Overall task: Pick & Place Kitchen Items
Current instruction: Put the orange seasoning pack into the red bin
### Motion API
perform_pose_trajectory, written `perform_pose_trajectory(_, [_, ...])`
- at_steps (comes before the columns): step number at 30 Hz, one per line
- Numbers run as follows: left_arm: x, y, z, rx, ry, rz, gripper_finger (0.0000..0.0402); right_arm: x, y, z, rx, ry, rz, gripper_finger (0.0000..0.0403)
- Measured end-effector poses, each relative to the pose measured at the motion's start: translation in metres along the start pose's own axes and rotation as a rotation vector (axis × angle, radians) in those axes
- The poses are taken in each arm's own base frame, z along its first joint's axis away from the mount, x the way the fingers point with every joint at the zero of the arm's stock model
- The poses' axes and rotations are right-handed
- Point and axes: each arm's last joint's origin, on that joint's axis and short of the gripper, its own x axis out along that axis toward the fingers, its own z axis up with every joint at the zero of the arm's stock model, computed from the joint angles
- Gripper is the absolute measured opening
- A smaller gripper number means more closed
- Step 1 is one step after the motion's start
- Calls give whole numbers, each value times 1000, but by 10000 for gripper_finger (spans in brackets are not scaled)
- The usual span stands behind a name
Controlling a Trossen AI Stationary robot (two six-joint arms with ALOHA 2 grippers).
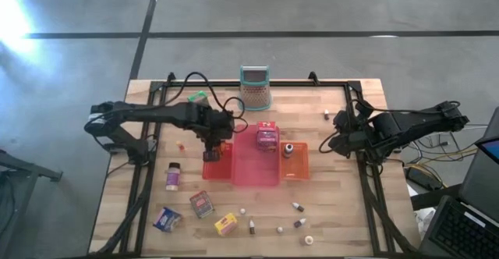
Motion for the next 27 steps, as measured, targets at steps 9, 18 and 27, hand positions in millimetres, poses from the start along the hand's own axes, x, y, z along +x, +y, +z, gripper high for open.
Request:
perform_pose_trajectory(9, [20, -1, -9, 0, 17, -17, 0, 0, 0, 0, -2, -3, 2, 8])
perform_pose_trajectory(18, [33, -1, -16, -2, 32, -19, 12, 0, 1, 1, -2, -5, 4, 8])
perform_pose_trajectory(27, [29, -1, -12, -2, 2, -13, 80, 0, 2, 2, 8, -13, 11, 8])
